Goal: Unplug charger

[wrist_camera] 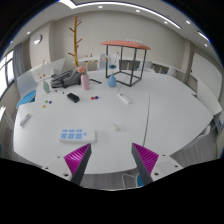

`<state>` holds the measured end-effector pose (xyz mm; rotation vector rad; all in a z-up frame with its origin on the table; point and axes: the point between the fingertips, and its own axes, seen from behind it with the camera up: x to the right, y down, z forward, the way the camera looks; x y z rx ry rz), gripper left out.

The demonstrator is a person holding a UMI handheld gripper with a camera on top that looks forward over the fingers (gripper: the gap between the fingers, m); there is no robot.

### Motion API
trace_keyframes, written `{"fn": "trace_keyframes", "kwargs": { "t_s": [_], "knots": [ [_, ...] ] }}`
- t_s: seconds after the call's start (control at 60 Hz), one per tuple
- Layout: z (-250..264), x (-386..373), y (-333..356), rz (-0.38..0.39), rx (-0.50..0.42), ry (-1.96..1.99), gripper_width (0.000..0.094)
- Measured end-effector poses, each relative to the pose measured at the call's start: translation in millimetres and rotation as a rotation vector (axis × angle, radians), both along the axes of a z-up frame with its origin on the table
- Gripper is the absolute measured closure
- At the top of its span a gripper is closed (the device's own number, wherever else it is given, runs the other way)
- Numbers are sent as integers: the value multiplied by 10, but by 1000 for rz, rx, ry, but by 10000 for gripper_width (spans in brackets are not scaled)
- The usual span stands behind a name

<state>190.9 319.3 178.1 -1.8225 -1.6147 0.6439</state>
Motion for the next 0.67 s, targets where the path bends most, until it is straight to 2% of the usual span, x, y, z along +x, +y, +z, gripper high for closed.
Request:
{"fn": "trace_keyframes", "kwargs": {
  "t_s": [0.167, 0.3, 0.667],
  "knots": [
    [479, 636, -286, -28, -1, 15, 82],
    [625, 840, -375, -53, 22, 40, 83],
    [640, 975, -452, -57, 55, 59, 84]
  ]
}}
